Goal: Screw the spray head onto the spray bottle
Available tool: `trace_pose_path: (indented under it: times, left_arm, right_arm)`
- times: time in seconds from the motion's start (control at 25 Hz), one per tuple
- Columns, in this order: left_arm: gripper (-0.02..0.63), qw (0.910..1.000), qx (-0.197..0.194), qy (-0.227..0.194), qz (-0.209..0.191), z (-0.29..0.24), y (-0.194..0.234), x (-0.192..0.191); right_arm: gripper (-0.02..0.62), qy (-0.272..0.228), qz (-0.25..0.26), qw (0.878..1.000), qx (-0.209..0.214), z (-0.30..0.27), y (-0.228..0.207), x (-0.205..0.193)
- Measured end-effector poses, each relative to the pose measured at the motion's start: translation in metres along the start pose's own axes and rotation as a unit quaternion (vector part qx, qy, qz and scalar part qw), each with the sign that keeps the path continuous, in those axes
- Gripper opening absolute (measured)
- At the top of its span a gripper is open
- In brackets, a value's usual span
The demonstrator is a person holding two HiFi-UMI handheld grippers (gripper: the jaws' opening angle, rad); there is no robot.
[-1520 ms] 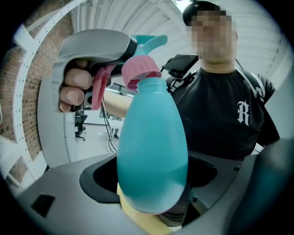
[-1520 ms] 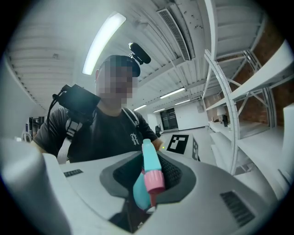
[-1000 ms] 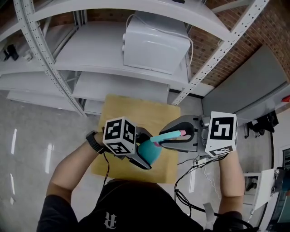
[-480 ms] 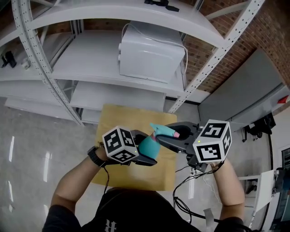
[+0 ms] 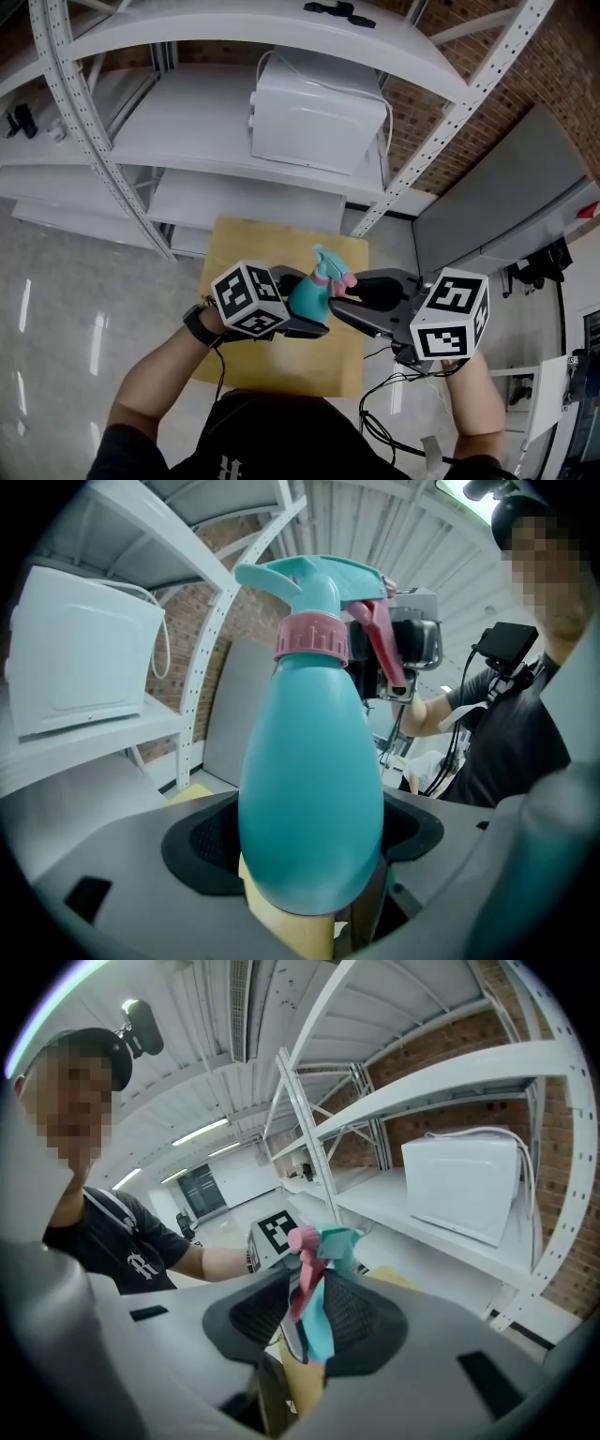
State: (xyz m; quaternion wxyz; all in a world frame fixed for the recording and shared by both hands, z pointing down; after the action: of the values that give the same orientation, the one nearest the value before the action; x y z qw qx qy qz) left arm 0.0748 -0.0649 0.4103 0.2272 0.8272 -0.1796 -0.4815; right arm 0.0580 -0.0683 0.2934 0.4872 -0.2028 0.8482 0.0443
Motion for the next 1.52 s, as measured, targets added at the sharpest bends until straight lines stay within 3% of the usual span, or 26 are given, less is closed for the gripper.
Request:
trace_pose_path:
  times: [0.24, 0.4, 0.48, 0.6, 0.8, 0.92, 1.12, 1.52]
  left_arm:
    - [0.402, 0.9997, -0.021, -0.003, -0.014, -0.005, -0.011, 0.004]
    - [0.402, 0.998, -0.052, 0.001, -0.035, 0.0, -0.023, 0.003]
    - [0.402, 0.9961, -0.074, 0.004, -0.048, 0.004, -0.035, 0.001]
    - [0.402, 0.9901, -0.123, 0.011, -0.065, 0.011, -0.057, 0.0]
    - [0.402, 0.9792, -0.188, 0.017, -0.073, 0.017, -0.084, 0.001]
    - [0.402, 0.9784, -0.191, 0.028, -0.074, 0.014, -0.087, -0.001]
    - [0.402, 0.9855, -0.159, 0.023, -0.055, 0.013, -0.077, 0.0]
    - [0.402, 0.9923, -0.113, 0.025, -0.044, 0.009, -0.059, -0.004]
  right_arm:
    - [0.095, 0.006, 0.019, 1.0, 0.02, -0.004, 0.019, -0.001]
    - [0.095, -0.003, 0.072, 0.996, 0.054, 0.016, 0.032, -0.001]
    - [0.095, -0.043, 0.087, 0.993, 0.061, 0.035, 0.028, 0.002]
    - [0.095, -0.11, 0.072, 0.99, 0.05, 0.048, 0.003, 0.005]
    - [0.095, -0.179, 0.054, 0.97, 0.154, 0.026, 0.018, 0.013]
    - [0.106, -0.198, 0.063, 0.962, 0.175, 0.018, 0.023, 0.017]
    - [0.106, -0.22, 0.046, 0.963, 0.148, 0.013, 0.019, 0.016]
    - [0.106, -0.186, 0.04, 0.981, 0.042, 0.011, 0.012, 0.005]
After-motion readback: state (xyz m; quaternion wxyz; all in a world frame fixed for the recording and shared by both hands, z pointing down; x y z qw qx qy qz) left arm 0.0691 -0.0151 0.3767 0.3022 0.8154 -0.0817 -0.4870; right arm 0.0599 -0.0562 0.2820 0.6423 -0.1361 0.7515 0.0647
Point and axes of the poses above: the fingertips, and each gripper's own axes: z backward along the fingers, y to its left, x out of its top, the point moved 1 cm from there along z, backward along the fingers, and after that the axes turned 14 degrees about z, right-handed, at the moved point
